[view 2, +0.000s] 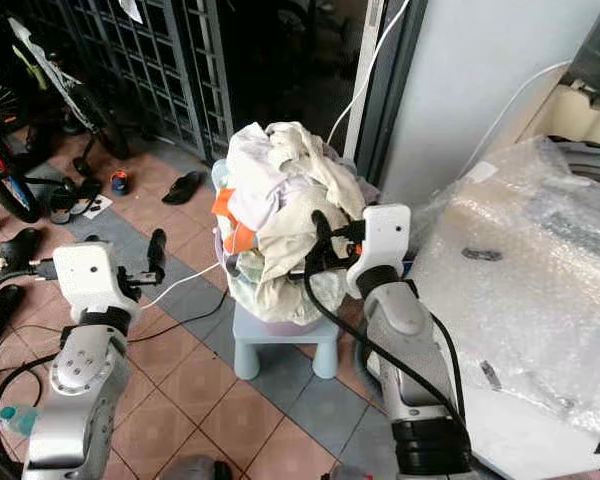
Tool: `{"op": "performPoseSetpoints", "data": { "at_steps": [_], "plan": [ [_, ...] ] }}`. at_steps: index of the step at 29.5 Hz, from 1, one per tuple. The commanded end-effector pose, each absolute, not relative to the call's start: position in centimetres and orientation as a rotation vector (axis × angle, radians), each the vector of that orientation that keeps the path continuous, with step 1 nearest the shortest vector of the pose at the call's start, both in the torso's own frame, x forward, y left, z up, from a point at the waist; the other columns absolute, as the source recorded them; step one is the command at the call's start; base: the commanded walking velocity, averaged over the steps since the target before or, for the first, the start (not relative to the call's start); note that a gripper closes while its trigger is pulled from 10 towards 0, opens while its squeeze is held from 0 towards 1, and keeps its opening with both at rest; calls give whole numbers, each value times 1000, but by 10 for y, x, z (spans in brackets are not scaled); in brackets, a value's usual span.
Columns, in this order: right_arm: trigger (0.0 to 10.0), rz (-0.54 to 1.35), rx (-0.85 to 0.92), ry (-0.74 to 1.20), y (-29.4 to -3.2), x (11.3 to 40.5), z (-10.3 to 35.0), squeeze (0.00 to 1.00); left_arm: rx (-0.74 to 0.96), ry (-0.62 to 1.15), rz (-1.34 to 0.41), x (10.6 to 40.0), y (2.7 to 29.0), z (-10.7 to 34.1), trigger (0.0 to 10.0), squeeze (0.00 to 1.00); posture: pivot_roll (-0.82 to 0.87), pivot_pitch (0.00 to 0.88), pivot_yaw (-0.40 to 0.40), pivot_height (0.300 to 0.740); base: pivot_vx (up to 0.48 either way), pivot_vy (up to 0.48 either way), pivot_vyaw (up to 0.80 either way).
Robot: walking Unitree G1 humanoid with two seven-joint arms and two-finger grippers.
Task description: Clothes washing
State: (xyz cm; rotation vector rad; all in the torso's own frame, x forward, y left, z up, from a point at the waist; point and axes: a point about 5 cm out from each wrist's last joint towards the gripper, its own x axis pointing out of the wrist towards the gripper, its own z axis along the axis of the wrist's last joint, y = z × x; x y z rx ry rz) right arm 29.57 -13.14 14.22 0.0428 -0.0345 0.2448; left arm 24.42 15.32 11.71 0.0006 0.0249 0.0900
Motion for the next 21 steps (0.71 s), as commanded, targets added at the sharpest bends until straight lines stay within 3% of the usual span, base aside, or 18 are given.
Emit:
{"op": "performPoseSetpoints", "data": {
  "at_steps": [1,5,9,21],
  "plan": [
    [10000,270,11,-41,-131,301,146,0,8,11,71,243,150,124,10000,0,-15,0,12,740,266,0,0],
    [10000,284,-1,-63,-131,305,149,0,11,11,73,244,150,125,10000,0,-8,0,11,740,284,0,0],
    [10000,285,29,-52,-131,310,148,0,12,16,76,243,152,126,10000,0,-2,0,6,740,289,0,800],
    [10000,216,-9,-15,-131,310,140,0,17,29,58,240,150,126,10000,0,7,0,-1,740,307,0,0]
  ]
}}
